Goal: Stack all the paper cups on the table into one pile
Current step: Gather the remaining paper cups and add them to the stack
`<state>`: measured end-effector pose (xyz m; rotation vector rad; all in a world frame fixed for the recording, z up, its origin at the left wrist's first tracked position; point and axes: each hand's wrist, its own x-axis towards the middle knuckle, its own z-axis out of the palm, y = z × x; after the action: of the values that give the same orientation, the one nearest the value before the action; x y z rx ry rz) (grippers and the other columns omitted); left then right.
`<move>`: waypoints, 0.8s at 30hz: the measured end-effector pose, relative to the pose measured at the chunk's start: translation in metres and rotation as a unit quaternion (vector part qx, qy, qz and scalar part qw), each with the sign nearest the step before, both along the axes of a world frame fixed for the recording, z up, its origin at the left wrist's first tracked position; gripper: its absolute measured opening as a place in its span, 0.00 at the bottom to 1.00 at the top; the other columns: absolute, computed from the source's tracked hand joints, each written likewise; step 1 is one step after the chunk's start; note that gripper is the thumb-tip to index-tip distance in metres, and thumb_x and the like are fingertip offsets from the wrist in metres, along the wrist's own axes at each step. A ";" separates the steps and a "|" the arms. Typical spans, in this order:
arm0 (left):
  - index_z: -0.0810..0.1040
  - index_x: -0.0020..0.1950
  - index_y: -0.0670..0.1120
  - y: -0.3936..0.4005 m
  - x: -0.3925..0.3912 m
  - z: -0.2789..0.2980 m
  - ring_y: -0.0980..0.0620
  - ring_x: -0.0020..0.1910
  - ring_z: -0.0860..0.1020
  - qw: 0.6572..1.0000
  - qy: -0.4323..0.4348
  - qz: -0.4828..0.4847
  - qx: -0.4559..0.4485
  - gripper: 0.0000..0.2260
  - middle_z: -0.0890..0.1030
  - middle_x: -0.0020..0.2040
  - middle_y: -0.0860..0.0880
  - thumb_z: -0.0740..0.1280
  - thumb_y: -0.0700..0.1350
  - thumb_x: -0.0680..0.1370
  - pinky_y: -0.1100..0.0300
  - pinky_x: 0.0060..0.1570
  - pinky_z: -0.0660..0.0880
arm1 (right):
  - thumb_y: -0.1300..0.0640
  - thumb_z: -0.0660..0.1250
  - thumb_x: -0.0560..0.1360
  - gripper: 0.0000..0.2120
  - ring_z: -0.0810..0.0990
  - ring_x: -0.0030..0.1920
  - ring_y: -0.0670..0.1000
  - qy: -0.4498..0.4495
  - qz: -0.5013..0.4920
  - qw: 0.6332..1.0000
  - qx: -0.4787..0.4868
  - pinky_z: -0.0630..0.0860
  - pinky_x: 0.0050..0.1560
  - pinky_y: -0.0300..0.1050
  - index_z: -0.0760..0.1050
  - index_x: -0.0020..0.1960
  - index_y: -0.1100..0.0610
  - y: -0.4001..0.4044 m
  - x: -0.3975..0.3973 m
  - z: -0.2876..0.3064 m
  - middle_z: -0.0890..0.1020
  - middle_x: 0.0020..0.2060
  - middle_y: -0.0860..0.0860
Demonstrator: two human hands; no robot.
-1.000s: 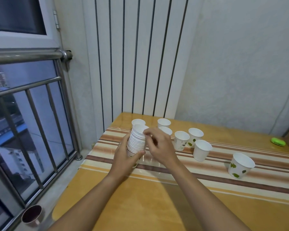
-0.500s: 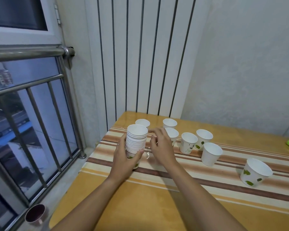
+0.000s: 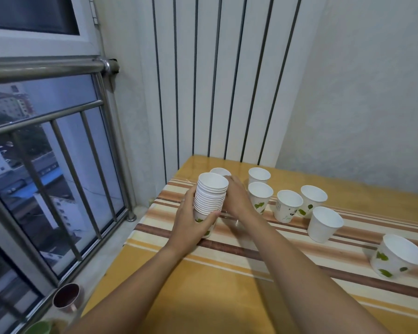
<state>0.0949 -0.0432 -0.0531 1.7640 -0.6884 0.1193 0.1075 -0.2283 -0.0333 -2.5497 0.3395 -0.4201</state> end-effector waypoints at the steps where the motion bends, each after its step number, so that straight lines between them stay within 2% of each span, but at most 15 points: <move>1: 0.69 0.79 0.54 0.000 0.000 -0.001 0.57 0.71 0.76 1.000 -0.001 0.000 0.001 0.34 0.78 0.71 0.59 0.79 0.54 0.76 0.47 0.70 0.77 | 0.50 0.66 0.76 0.16 0.76 0.62 0.53 0.002 -0.009 1.000 -0.008 0.75 0.57 0.50 0.78 0.62 0.51 -0.001 0.002 -0.002 0.79 0.63 0.51; 3: 0.69 0.78 0.54 0.001 0.000 -0.002 0.58 0.70 0.76 1.000 -0.004 -0.001 0.002 0.34 0.78 0.71 0.59 0.80 0.53 0.76 0.48 0.69 0.77 | 0.54 0.64 0.77 0.11 0.77 0.58 0.54 -0.007 -0.027 1.000 -0.007 0.71 0.50 0.47 0.79 0.57 0.53 -0.001 0.003 -0.005 0.81 0.58 0.53; 8: 0.69 0.77 0.55 0.003 -0.002 -0.002 0.55 0.70 0.77 1.000 0.001 0.000 -0.008 0.34 0.78 0.71 0.58 0.79 0.55 0.75 0.45 0.69 0.77 | 0.63 0.63 0.79 0.07 0.73 0.50 0.50 -0.099 -0.049 0.993 0.050 0.65 0.44 0.41 0.80 0.52 0.57 0.003 -0.013 0.012 0.77 0.49 0.51; 13: 0.68 0.77 0.56 0.002 -0.006 -0.001 0.54 0.70 0.76 1.000 0.002 0.001 -0.011 0.34 0.78 0.70 0.57 0.80 0.54 0.75 0.46 0.69 0.77 | 0.65 0.63 0.81 0.06 0.74 0.46 0.50 -0.233 -0.065 0.969 0.061 0.65 0.43 0.35 0.76 0.49 0.58 0.006 -0.031 0.041 0.80 0.46 0.53; 15: 0.68 0.78 0.56 0.002 -0.009 0.000 0.53 0.70 0.75 1.000 -0.003 0.009 -0.008 0.34 0.78 0.70 0.57 0.80 0.54 0.76 0.54 0.69 0.75 | 0.65 0.62 0.82 0.05 0.74 0.44 0.50 -0.283 -0.069 0.956 0.044 0.64 0.41 0.37 0.75 0.50 0.59 0.007 -0.042 0.054 0.79 0.44 0.52; 17: 0.68 0.79 0.54 0.000 -0.012 0.003 0.54 0.70 0.73 1.000 -0.011 0.025 -0.004 0.35 0.77 0.71 0.55 0.80 0.52 0.76 0.69 0.67 0.70 | 0.65 0.61 0.83 0.04 0.74 0.42 0.51 -0.319 -0.068 0.945 0.031 0.64 0.41 0.42 0.74 0.51 0.59 0.007 -0.052 0.065 0.78 0.43 0.52; 18: 0.68 0.80 0.53 -0.001 -0.013 0.004 0.54 0.70 0.72 0.999 -0.013 0.035 -0.001 0.36 0.76 0.71 0.54 0.80 0.51 0.76 0.73 0.65 0.67 | 0.65 0.61 0.83 0.04 0.74 0.42 0.51 -0.330 -0.064 0.941 0.028 0.65 0.41 0.43 0.73 0.51 0.59 0.007 -0.056 0.068 0.78 0.43 0.52; 22: 0.68 0.80 0.51 -0.004 -0.021 0.007 0.51 0.71 0.70 0.998 -0.013 0.057 -0.001 0.36 0.75 0.72 0.50 0.80 0.49 0.75 0.61 0.64 0.68 | 0.65 0.61 0.82 0.04 0.75 0.43 0.51 -0.363 -0.062 0.930 0.019 0.70 0.43 0.46 0.73 0.52 0.59 0.010 -0.073 0.075 0.78 0.44 0.50; 24: 0.68 0.80 0.51 -0.005 -0.024 0.008 0.51 0.70 0.71 0.998 -0.013 0.053 -0.001 0.36 0.75 0.71 0.51 0.80 0.48 0.75 0.59 0.64 0.69 | 0.65 0.61 0.82 0.04 0.74 0.42 0.51 -0.369 -0.045 0.928 0.011 0.71 0.42 0.47 0.73 0.52 0.58 0.013 -0.080 0.077 0.78 0.43 0.49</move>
<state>0.0707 -0.0487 -0.0455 1.8002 -0.6119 0.2156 0.0276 -0.2157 0.0435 -2.1542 0.1678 -1.3377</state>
